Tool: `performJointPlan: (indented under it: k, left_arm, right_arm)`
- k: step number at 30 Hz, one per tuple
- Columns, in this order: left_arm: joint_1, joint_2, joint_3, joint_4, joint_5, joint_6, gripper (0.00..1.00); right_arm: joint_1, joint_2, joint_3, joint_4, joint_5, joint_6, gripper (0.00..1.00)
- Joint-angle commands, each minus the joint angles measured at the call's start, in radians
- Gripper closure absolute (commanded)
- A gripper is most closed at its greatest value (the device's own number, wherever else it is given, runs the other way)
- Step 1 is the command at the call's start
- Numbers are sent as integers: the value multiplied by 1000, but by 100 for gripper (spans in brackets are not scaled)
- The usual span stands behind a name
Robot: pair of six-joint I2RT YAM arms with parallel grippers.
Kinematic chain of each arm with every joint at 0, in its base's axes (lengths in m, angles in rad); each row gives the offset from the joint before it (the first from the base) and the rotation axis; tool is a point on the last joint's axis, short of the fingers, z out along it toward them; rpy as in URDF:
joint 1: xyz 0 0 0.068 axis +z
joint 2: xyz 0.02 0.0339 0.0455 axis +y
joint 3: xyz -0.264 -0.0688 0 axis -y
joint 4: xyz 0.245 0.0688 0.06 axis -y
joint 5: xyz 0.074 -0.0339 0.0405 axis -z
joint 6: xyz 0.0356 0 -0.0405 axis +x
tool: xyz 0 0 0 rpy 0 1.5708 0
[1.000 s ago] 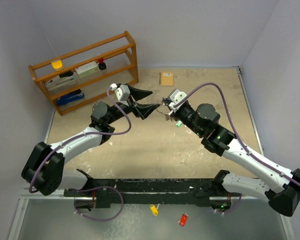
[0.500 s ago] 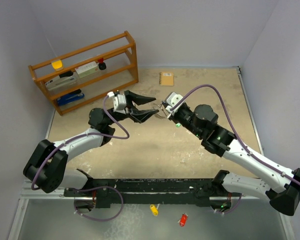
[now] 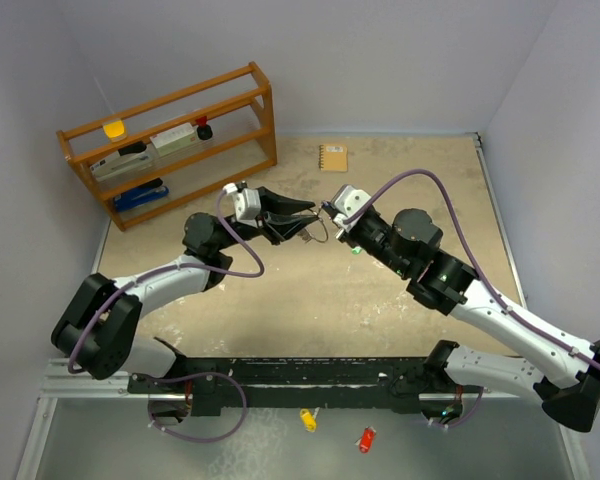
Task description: Remove the keys from the keyring
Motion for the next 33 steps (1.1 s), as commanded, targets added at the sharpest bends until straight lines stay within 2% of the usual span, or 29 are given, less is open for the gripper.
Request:
performJointPlan:
  k: [1, 6, 19, 25, 33]
  left_arm:
    - [-5, 15, 17, 46, 20, 13, 68]
    - [-5, 37, 32, 99, 38, -19, 67]
    - [-5, 114, 57, 357, 81, -220, 71]
    - [-5, 132, 71, 378, 103, -247, 78]
    - [-5, 164, 63, 410, 140, -263, 78]
  right_arm:
    - [10, -19, 52, 44, -2, -18, 100]
    - [17, -18, 50, 44, 0, -23, 100]
    - [26, -15, 45, 47, 8, -32, 100]
    - [28, -20, 41, 53, 8, -33, 100]
    - [32, -29, 42, 52, 0, -37, 100]
